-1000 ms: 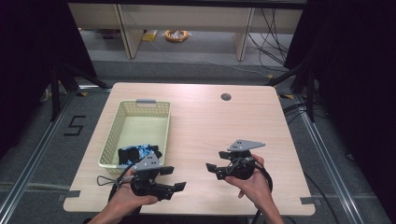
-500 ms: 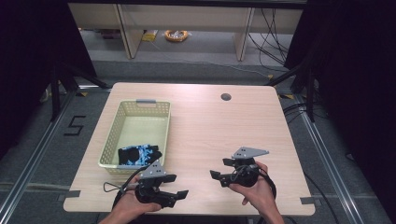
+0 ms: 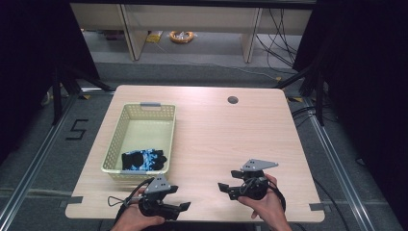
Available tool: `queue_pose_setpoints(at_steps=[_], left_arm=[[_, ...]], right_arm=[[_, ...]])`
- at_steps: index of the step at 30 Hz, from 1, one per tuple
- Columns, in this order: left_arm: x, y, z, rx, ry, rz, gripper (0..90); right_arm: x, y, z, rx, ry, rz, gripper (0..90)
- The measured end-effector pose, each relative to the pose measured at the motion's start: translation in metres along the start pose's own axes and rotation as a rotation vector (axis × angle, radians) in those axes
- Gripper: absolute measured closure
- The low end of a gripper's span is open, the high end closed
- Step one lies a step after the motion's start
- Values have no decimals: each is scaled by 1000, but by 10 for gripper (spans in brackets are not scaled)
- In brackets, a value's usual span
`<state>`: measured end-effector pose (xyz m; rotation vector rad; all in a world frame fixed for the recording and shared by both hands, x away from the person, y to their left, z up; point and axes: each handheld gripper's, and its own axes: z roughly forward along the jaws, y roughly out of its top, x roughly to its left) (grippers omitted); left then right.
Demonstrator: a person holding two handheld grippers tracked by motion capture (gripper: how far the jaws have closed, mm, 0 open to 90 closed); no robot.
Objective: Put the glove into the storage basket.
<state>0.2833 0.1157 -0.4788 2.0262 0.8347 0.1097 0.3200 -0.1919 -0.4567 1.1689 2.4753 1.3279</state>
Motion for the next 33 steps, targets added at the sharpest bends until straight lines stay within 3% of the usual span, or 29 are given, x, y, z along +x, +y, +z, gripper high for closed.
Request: queue_pose_setpoints(at_steps=[1, 4, 8, 9, 10, 11, 12, 14, 15, 17, 18, 20, 21, 22, 24, 25, 26, 28, 29, 32, 33], left_arm=[[2, -3, -1, 23, 1, -13, 273], [2, -6, -1, 6, -1, -2, 271], [2, -8, -2, 4, 3, -4, 264], [3, -10, -2, 5, 6, 7, 264], [3, -11, -2, 8, 10, 11, 262], [4, -11, -2, 15, 13, 23, 262], [4, -12, -1, 1, 11, 16, 262], [4, -14, -1, 12, 10, 14, 261], [3, -15, -1, 8, 16, 15, 260], [2, -17, 0, 7, 10, 3, 259], [4, -18, -1, 18, 27, 33, 256], [4, -19, -2, 40, 20, 53, 254], [2, -21, 0, 25, 15, 22, 253], [2, -24, 1, 29, 16, 42, 249], [0, -26, 2, 30, 14, 26, 243], [1, -27, 2, 30, 10, 49, 239], [0, -29, 3, 34, 15, 37, 234], [3, -29, 2, 57, 25, 74, 224], [3, -31, 3, 47, 34, 52, 219], [4, -33, 2, 40, 35, 60, 207], [4, -34, 2, 31, 32, 40, 192]], right_arm=[[3, -1, -2, 18, -13, 31, 295], [2, -5, -1, -7, 3, -8, 289], [4, -10, -1, -6, 6, 17, 276], [2, -11, -1, -12, -4, -24, 270], [5, -14, -1, -14, -11, 23, 249], [3, -15, -2, -9, -16, -9, 245], [3, -17, 0, -31, -4, -7, 246], [4, -18, -1, -14, 10, 8, 245], [4, -21, -1, -20, 17, -8, 244], [6, -22, -2, -18, -2, 5, 243], [7, -24, -2, -13, 3, 5, 243], [6, -27, 0, -20, 8, -13, 243], [8, -28, 0, -19, 18, 18, 243], [8, -31, 0, -10, 13, 6, 244], [8, -33, 0, 1, -10, -18, 244], [8, -35, 1, 3, -11, -31, 244], [12, -37, 2, 9, -11, 5, 244], [10, -40, 3, 29, -7, -33, 243], [12, -41, 3, 43, -10, -19, 242], [12, -44, 3, 49, -19, -48, 232], [14, -45, 3, 61, -25, -22, 223]])
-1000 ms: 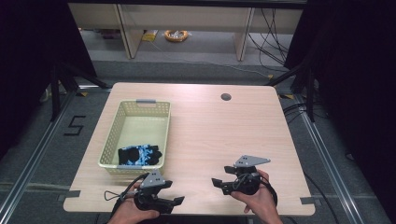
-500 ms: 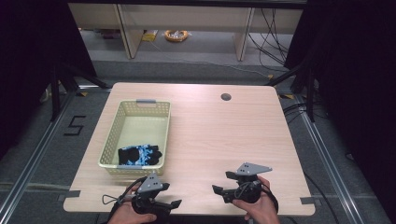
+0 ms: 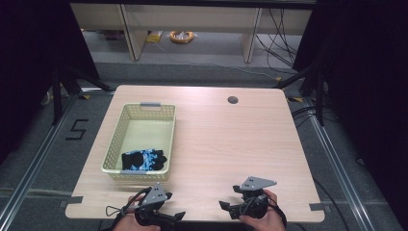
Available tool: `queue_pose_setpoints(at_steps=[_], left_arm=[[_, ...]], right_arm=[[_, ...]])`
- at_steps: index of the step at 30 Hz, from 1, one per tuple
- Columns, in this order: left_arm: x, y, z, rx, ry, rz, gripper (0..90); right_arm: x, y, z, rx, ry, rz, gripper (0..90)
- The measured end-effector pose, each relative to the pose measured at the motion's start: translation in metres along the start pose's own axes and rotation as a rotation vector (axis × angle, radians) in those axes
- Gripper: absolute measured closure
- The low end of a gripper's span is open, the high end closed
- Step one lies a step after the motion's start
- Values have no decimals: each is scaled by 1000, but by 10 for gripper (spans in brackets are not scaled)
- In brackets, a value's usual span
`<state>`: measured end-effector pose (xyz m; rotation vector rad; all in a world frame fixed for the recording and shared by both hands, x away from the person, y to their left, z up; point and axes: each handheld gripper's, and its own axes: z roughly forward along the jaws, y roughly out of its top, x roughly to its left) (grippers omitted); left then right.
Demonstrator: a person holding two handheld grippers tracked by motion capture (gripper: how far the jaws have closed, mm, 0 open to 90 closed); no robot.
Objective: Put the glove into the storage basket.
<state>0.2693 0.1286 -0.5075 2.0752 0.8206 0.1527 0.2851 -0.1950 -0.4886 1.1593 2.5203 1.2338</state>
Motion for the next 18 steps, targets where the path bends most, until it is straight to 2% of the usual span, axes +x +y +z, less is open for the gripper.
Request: queue_pose_setpoints(at_steps=[1, 3, 4, 5, 8, 9, 10, 12, 15, 16, 18], left_arm=[[1, 0, -2, 6, -7, -3, 163], [0, -2, -1, -27, 11, 8, 151], [0, -3, -1, -25, 16, 13, 151], [-1, -3, -2, -21, 21, 28, 151], [-1, -3, -1, -21, 16, 38, 151], [0, -4, -1, 2, 29, 40, 151], [0, -3, -2, 19, 12, 62, 151], [-1, -4, 0, 1, 18, 60, 151], [-2, -4, 0, 3, 21, 55, 151], [0, -4, -1, 31, 18, 72, 151], [-1, -4, 0, 13, 20, 57, 152]], right_arm=[[-1, -2, 1, 2, -6, -33, 222], [-1, -3, 2, 3, -4, -28, 218], [-2, -3, 3, -2, 10, -46, 212], [-2, -4, 3, 2, 10, -45, 208], [-3, -4, 4, 7, 6, -49, 200], [-2, -4, 3, 13, -2, -47, 200], [-2, -4, 4, 12, -2, -51, 198], [-2, -4, 4, 7, -10, -56, 198], [-1, -4, 5, 12, -15, -57, 197], [-1, -4, 5, 15, -12, -58, 197], [-2, -4, 5, 12, -5, -65, 197]])
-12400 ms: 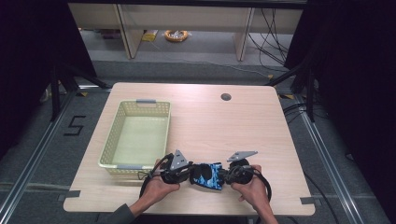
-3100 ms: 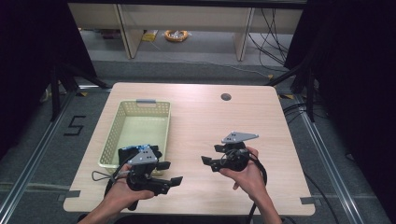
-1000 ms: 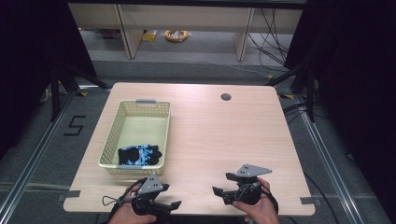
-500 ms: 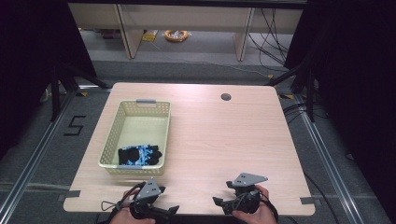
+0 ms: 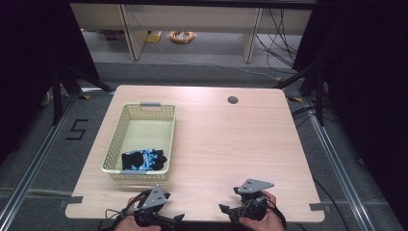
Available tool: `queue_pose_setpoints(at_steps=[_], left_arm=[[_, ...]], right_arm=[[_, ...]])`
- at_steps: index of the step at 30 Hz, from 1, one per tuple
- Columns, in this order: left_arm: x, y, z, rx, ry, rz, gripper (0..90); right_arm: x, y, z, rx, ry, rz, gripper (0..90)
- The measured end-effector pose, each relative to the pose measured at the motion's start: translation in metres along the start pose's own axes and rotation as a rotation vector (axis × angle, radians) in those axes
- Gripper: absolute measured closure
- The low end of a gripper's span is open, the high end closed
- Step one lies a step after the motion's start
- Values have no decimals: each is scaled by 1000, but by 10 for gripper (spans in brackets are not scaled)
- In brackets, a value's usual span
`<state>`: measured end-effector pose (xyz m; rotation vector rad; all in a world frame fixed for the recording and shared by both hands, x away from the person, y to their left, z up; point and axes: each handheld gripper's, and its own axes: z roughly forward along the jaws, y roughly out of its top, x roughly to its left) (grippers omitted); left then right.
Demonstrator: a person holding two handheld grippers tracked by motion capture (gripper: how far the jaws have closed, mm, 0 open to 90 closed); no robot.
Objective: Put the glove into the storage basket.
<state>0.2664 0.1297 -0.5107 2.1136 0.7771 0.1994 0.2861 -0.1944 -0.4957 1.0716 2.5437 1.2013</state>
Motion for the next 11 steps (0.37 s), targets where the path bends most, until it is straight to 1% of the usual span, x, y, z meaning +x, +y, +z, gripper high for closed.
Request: queue_pose_setpoints(at_steps=[1, 2, 3, 4, 5, 6, 7, 8, 10, 11], left_arm=[[-1, 0, 0, 7, -6, -23, 152], [-1, -1, 1, -2, 4, -25, 152], [0, 0, 0, -1, 6, -3, 152], [0, 0, 0, -1, 6, -3, 152], [1, 0, -1, 18, 7, -18, 152], [1, 0, -1, 18, 7, -18, 152], [1, -1, 0, 2, 11, -17, 152], [2, 0, -1, 10, 8, -3, 152], [2, -1, 0, 10, 11, -8, 152], [2, 0, 0, 11, 9, -2, 152]], right_arm=[[0, 0, 0, 0, 0, 0, 197], [0, 0, 0, 0, -3, -1, 197], [0, 0, -1, 1, -18, 4, 196], [0, 0, -1, 1, -18, 4, 196], [0, 0, -1, 4, -15, 5, 196], [0, 0, -1, 4, -15, 5, 196], [0, 0, -1, 4, -16, 5, 196], [-1, 0, -1, 5, -13, 4, 195], [-1, 0, -1, 6, -14, 4, 195], [-1, 0, -1, 10, -14, 5, 195]])
